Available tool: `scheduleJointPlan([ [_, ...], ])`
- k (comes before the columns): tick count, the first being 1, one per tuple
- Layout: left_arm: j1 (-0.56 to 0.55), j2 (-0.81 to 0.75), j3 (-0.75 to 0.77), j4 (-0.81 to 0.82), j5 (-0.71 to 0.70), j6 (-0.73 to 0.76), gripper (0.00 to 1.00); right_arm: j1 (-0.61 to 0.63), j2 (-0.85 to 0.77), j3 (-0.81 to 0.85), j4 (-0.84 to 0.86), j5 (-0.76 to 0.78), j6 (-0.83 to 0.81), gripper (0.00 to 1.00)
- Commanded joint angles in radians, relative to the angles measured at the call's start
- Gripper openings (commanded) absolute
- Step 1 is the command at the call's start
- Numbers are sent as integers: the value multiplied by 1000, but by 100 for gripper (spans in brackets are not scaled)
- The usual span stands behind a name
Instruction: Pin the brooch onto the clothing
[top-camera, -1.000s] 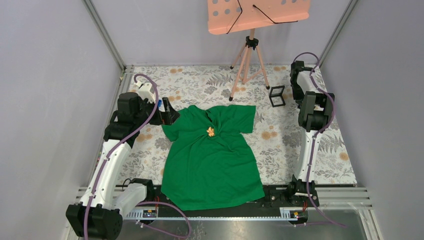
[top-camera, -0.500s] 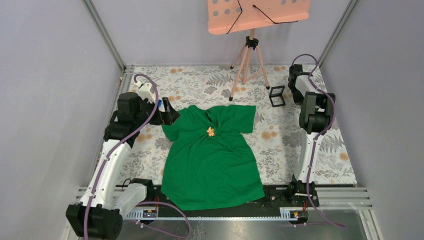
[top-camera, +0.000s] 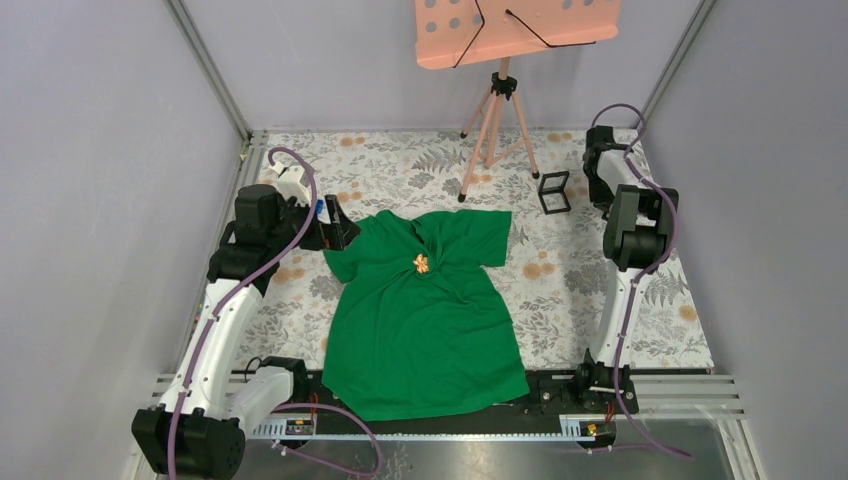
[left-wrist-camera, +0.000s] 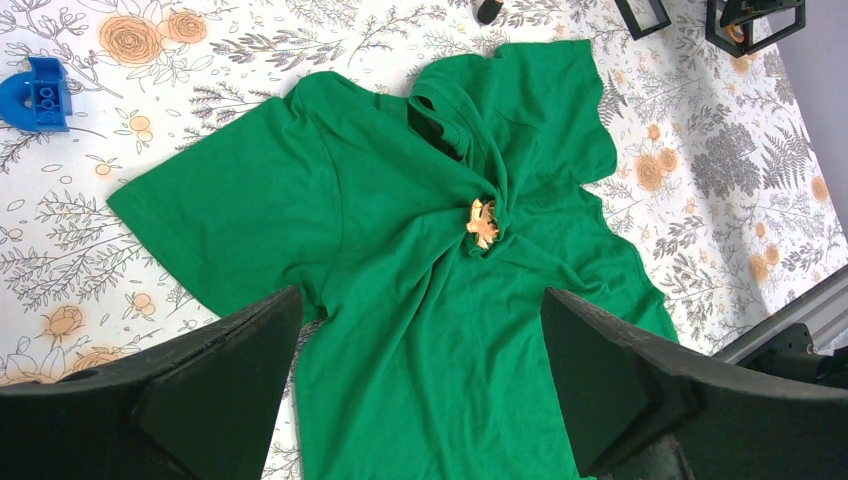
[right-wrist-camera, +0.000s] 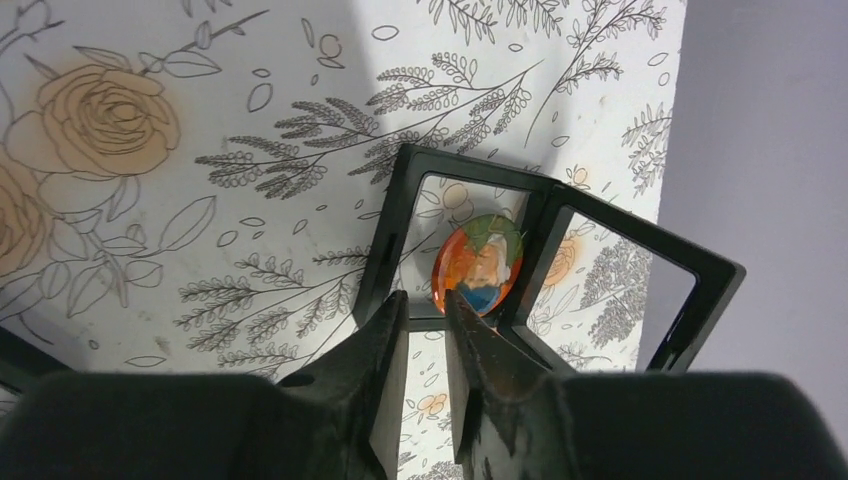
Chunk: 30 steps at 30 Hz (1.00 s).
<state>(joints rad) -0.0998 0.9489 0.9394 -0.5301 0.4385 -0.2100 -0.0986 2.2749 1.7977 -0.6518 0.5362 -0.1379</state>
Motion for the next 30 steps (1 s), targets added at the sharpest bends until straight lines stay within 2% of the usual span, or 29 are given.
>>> scheduleJointPlan([
  [1, 3, -10, -7, 41, 25, -5, 99, -53, -46, 62, -54, -109, 57, 30],
  [4, 3, -10, -7, 41, 27, -5, 99, -65, -28, 90, -79, -114, 65, 38],
  [9, 3, -8, -8, 41, 30, -5, 99, -85, 3, 121, -112, -99, 75, 45],
  [21, 3, -4, -8, 41, 31, -3, 99, -119, 138, 305, -291, -197, 81, 51],
  [30, 3, -6, -8, 42, 32, -3, 99, -125, 159, 309, -330, -189, 81, 56],
])
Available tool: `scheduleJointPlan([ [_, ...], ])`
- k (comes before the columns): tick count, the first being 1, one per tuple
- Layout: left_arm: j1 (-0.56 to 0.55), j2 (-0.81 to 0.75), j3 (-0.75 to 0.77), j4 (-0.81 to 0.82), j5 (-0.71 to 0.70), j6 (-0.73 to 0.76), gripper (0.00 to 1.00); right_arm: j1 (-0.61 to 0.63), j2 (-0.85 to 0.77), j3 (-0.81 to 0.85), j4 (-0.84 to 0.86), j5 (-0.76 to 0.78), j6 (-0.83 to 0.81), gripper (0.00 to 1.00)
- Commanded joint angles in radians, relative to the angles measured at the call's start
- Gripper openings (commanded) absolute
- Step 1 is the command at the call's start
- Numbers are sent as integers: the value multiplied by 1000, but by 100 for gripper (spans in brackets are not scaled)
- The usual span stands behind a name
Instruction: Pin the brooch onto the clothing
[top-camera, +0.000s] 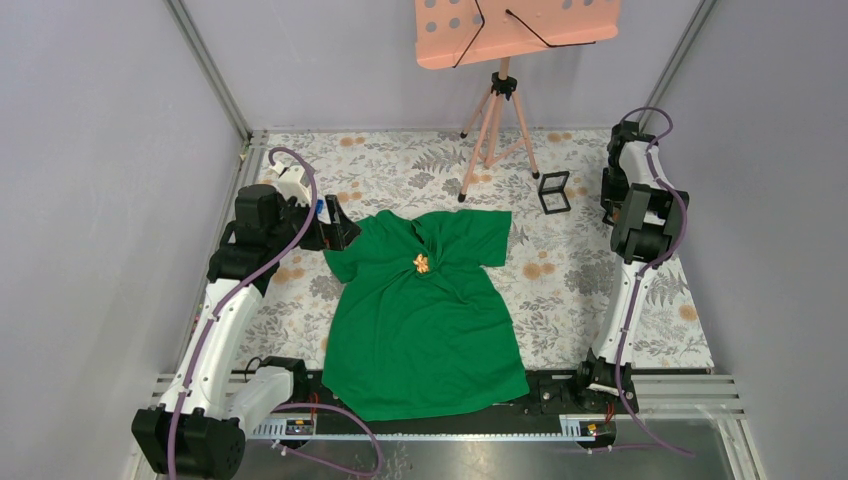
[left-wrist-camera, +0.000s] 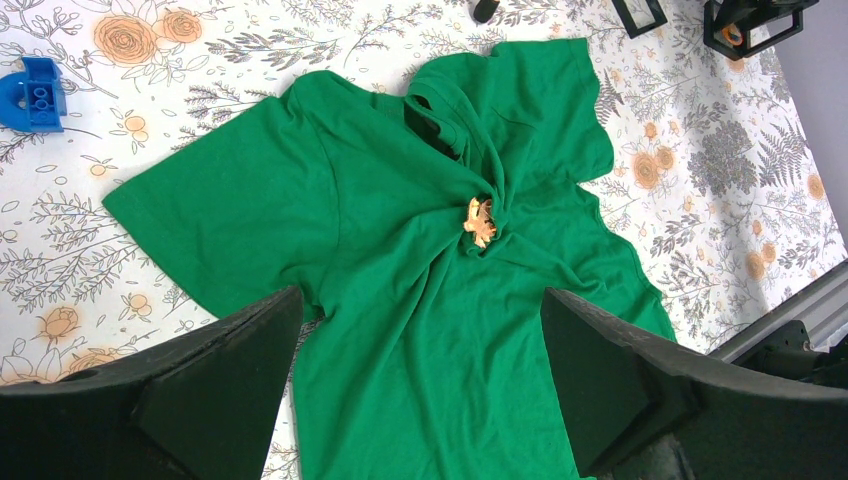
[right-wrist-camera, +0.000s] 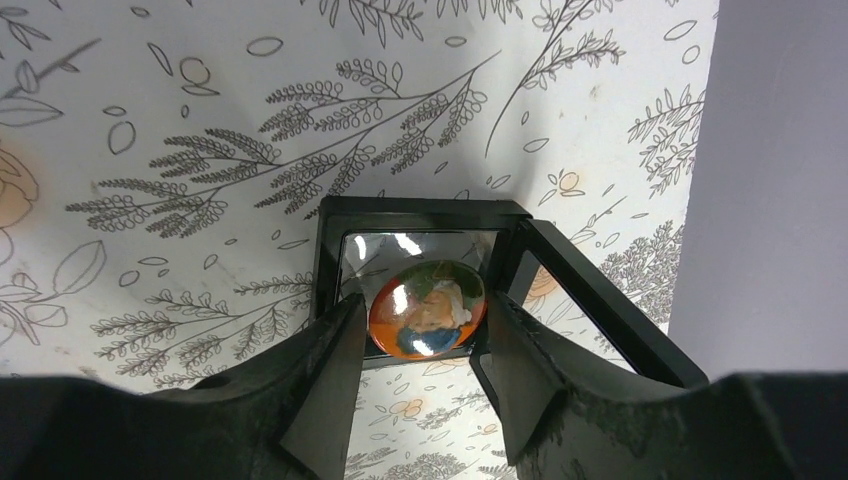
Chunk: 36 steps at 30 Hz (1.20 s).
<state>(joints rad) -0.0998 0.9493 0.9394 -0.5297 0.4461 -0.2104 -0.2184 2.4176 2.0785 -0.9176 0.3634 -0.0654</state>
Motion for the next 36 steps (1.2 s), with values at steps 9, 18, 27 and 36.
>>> scheduleJointPlan([
  [9, 3, -7, -8, 40, 24, -3, 99, -10, 2, 2, -70, -39, 24, 48],
  [18, 3, -5, -8, 42, 26, -3, 99, -12, -25, -19, -75, -90, 45, 28],
  [27, 3, -5, -10, 45, 31, -6, 99, -12, -101, -58, -59, -101, 59, 8],
  [36, 3, -4, -13, 48, 38, -7, 99, -12, -157, -117, 2, -62, 59, 25],
])
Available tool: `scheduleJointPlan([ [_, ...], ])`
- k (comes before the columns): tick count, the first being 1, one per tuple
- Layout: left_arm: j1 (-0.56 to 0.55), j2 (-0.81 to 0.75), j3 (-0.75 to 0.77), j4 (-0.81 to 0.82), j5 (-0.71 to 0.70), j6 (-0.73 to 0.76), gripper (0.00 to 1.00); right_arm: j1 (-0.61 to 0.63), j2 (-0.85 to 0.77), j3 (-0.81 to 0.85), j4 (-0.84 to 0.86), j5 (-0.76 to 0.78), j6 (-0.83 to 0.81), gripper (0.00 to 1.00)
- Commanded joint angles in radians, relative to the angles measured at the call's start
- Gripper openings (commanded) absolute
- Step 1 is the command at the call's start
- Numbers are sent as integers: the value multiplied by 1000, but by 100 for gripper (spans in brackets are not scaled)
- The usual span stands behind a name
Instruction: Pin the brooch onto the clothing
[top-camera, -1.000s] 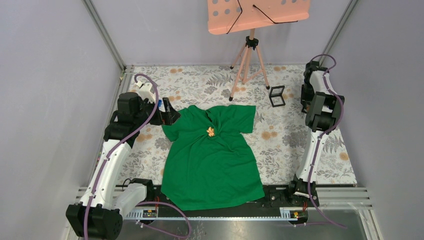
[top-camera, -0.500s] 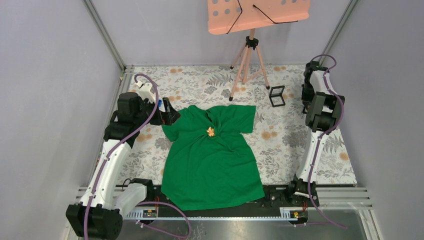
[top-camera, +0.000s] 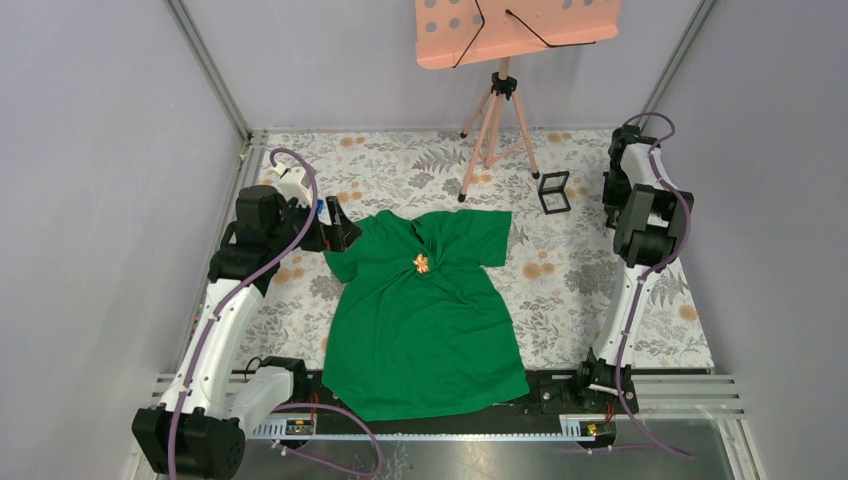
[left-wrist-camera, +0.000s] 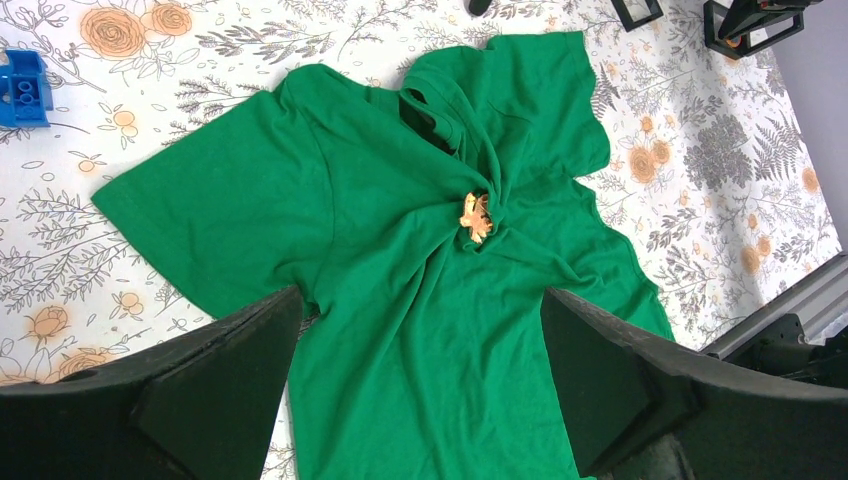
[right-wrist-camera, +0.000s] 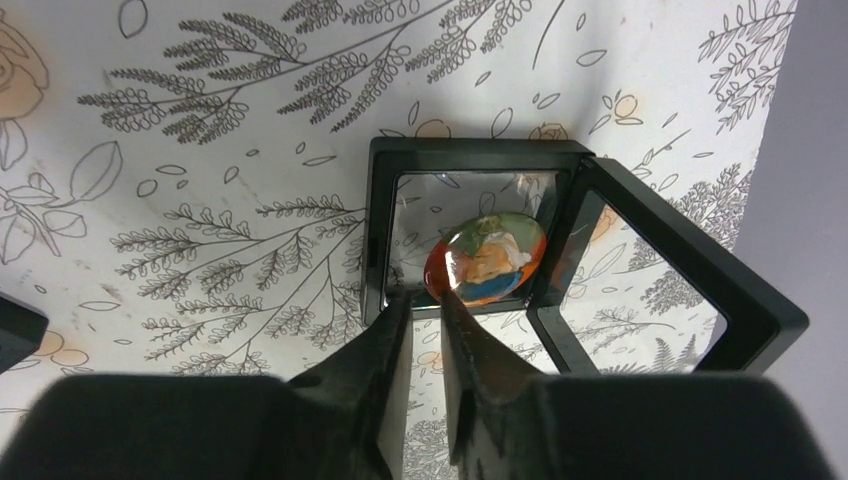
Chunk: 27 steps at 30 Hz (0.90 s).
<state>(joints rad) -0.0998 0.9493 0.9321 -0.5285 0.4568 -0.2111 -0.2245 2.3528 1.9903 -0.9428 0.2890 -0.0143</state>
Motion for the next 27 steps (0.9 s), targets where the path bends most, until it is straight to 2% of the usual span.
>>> scheduleJointPlan([
  [1, 3, -4, -6, 47, 28, -7, 99, -6, -91, -29, 27, 16, 8, 27],
  [6, 3, -6, -6, 47, 27, -7, 99, -23, -72, -23, 29, 21, 41, 39],
  [13, 3, -2, -6, 47, 30, -7, 99, -51, -91, -68, 75, -2, 59, 50],
  [21, 3, -1, -6, 47, 32, -7, 99, -70, -51, -42, 65, -3, 53, 59],
  [27, 3, -2, -7, 47, 33, -7, 99, -72, -1, 5, 18, -6, 32, 62],
])
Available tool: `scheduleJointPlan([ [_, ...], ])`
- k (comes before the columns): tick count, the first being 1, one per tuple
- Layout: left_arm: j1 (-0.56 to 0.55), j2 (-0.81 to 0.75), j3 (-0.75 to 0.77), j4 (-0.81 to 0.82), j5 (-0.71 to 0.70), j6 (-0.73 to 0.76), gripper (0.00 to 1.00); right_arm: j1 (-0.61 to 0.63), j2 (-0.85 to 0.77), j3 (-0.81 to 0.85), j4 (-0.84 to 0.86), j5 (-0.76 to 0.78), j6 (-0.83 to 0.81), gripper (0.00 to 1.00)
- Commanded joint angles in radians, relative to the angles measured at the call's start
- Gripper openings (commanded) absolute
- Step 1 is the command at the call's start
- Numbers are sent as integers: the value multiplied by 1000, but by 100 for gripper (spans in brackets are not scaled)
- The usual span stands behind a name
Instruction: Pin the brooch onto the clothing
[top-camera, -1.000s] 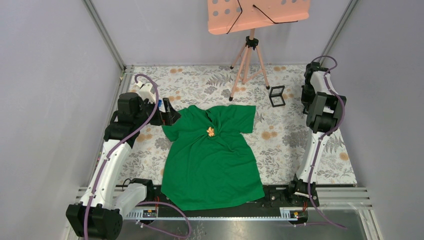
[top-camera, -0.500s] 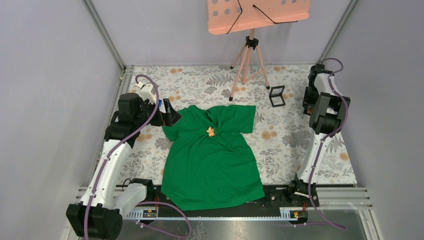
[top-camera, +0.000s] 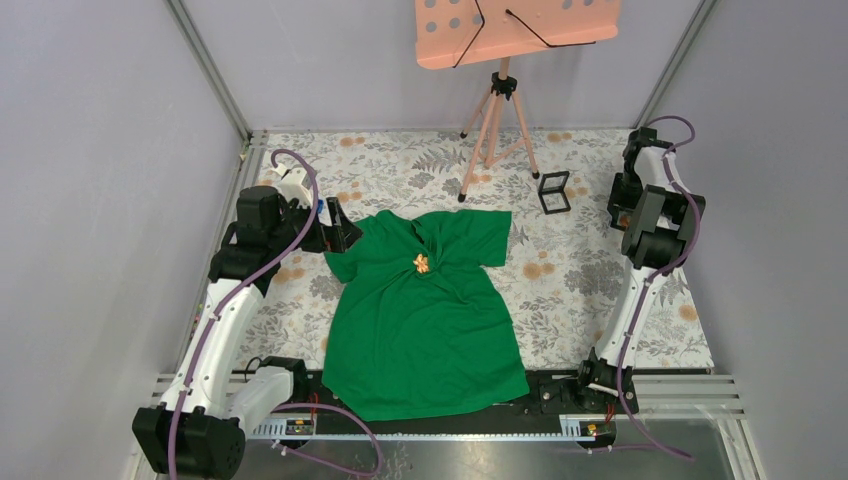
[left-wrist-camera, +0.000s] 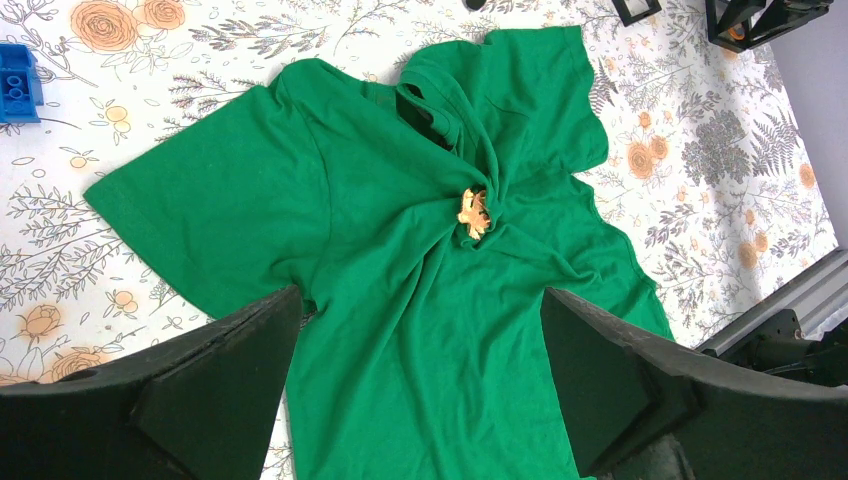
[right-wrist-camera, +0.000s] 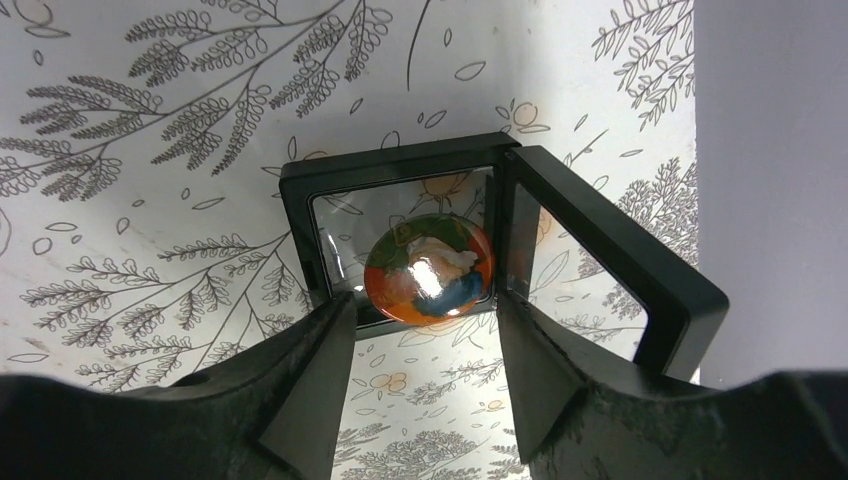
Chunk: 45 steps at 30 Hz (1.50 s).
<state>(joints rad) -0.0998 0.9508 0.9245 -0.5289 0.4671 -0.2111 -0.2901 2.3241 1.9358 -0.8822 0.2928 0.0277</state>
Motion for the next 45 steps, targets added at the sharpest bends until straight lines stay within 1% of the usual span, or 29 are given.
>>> scheduleJointPlan([
  [1, 3, -3, 1, 47, 23, -8, 99, -7, 40, 73, -55, -10, -12, 62],
  [4, 3, -6, 2, 47, 22, -8, 99, -10, 56, 90, -73, -18, -19, 61],
  [6, 3, -3, 2, 47, 23, -8, 99, -18, 66, 96, -81, -62, -22, 60],
  [11, 2, -3, 2, 46, 23, -8, 99, -23, 123, 170, -165, -119, -23, 55],
  [17, 0, -6, 2, 47, 23, -6, 99, -23, 122, 174, -173, -175, -52, 52],
  [22, -3, -7, 2, 47, 23, -7, 99, -24, 106, 162, -173, -187, -45, 38],
  [28, -3, -6, 0, 49, 23, -7, 99, -23, 45, 90, -112, -184, -34, 28],
  [35, -5, -7, 0, 50, 26, -8, 99, -23, -18, 80, -107, -150, 2, 13],
  [40, -5, -6, -1, 52, 27, -8, 99, -23, -70, 55, -82, -142, 13, 6],
  [43, -5, -4, -1, 52, 29, -9, 99, -21, -75, 54, -79, -117, 14, 1],
  [45, -5, -3, -1, 51, 29, -8, 99, -21, -79, 46, -72, -107, 14, 0],
])
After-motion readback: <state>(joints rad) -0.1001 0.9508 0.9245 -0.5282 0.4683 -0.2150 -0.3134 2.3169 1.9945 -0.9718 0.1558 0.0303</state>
